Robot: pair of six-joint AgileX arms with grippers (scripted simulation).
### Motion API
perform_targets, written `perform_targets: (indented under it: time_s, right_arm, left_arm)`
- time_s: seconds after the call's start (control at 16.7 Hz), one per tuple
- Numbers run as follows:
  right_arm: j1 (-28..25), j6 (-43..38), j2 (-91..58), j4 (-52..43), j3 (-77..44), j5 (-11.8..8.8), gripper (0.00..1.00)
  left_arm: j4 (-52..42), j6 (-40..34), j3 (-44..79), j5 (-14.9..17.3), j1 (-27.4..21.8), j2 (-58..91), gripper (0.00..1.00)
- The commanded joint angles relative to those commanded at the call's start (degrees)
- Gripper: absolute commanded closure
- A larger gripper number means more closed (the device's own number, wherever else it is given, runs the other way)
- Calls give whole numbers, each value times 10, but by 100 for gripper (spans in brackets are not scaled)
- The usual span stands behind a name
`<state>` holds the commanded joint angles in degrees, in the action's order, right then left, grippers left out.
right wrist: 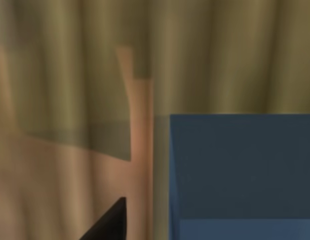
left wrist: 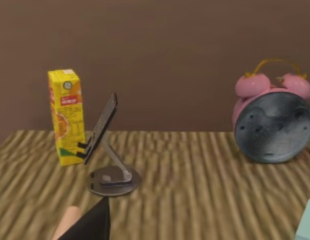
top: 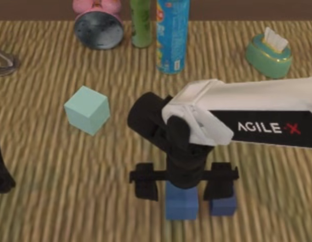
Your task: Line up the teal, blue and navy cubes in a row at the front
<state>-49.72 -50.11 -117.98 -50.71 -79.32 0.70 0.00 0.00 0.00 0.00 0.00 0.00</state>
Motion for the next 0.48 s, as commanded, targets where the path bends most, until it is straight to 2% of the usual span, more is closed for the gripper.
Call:
perform_targets:
  time_s: [0.48]
  right_arm:
    - [-1, 0, 3, -10, -9, 1, 0]
  left_arm:
    - [0, 0, 0, 0, 0, 0, 0]
